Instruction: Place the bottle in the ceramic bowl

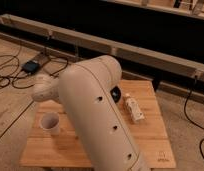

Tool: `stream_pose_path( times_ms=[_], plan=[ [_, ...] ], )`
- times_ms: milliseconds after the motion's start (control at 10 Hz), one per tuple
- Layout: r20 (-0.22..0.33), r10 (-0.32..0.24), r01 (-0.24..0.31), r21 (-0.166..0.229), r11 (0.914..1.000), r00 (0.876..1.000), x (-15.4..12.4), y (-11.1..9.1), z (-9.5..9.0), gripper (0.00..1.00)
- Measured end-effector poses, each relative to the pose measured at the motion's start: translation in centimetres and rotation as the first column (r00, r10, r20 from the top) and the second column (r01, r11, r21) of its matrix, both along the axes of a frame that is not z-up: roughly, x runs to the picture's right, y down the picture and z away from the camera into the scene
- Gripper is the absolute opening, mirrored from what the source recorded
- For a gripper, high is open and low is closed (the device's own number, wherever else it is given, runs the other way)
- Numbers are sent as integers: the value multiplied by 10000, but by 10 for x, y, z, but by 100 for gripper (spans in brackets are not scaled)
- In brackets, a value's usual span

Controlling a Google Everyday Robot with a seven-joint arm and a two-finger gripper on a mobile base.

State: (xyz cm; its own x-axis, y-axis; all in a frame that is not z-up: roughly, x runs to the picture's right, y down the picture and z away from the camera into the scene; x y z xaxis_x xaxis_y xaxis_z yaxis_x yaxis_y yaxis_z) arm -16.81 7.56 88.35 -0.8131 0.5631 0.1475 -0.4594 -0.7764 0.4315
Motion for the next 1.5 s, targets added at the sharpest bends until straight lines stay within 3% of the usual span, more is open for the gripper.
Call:
stream_pose_path(
  times_ms=[700, 1000, 1300, 1500],
  plan=[
    [13, 259, -259, 22, 9997, 9997, 8, -7, -4, 80],
    [-603, 990, -979, 219, 9950, 9933, 52, -23, -16, 80],
    [-1662, 1906, -1905, 169, 9815, 9675, 113, -20, -20, 80],
    [-2515, 2577, -2635, 111, 9646, 9329, 159, -12, -20, 80]
  ],
)
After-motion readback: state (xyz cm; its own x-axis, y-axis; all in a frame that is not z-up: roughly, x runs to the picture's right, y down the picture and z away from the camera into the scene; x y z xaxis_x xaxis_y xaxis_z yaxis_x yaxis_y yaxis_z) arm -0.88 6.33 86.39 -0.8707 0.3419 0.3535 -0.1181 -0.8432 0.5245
